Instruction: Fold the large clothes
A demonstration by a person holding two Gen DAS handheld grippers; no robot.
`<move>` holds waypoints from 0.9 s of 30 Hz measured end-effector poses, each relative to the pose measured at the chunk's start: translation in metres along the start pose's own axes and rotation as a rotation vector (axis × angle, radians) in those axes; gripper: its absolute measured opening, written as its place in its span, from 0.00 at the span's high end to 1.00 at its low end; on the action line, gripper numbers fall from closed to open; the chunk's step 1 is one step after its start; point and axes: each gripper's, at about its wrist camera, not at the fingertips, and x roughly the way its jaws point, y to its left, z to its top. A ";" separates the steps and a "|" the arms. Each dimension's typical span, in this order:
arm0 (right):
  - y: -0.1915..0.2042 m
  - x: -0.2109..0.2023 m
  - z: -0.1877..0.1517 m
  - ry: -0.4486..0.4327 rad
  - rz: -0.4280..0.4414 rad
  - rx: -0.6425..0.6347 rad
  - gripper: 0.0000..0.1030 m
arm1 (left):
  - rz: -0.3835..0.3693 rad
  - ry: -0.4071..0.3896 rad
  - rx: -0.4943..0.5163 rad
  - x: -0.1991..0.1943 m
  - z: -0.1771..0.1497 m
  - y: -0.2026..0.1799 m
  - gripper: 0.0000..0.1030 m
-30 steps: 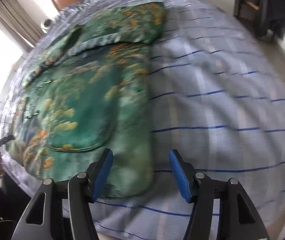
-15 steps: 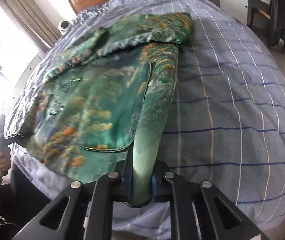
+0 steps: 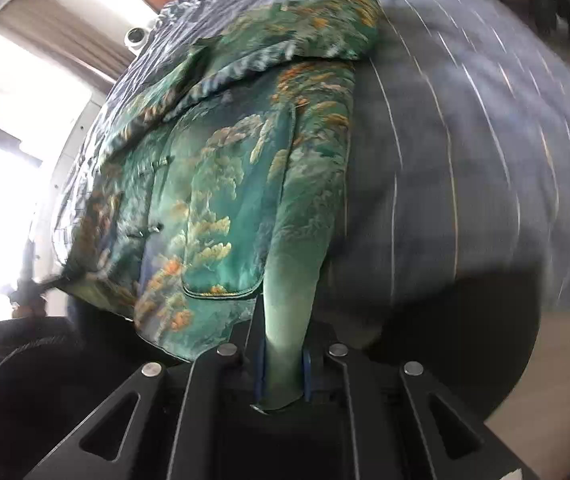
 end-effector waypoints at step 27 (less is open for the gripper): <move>-0.007 -0.037 0.245 -0.398 0.240 0.119 0.88 | -0.170 -0.333 -0.188 -0.073 0.268 0.011 0.89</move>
